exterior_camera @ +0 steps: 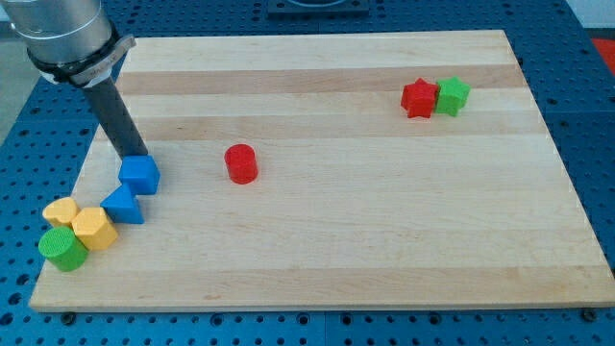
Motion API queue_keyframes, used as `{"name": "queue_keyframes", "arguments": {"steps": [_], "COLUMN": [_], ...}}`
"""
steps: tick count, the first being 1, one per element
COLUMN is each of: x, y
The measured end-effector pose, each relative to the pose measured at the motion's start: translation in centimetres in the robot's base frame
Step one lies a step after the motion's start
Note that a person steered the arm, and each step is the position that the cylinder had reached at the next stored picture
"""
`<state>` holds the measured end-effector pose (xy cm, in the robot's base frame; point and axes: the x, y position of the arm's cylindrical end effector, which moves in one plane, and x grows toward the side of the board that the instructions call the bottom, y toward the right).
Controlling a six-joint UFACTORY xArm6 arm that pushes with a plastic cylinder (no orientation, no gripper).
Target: Slide the blue cube towards center left
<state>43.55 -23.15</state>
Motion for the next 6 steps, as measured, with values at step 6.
{"name": "queue_keyframes", "arguments": {"steps": [6], "x": [2.8], "y": [-1.5]}}
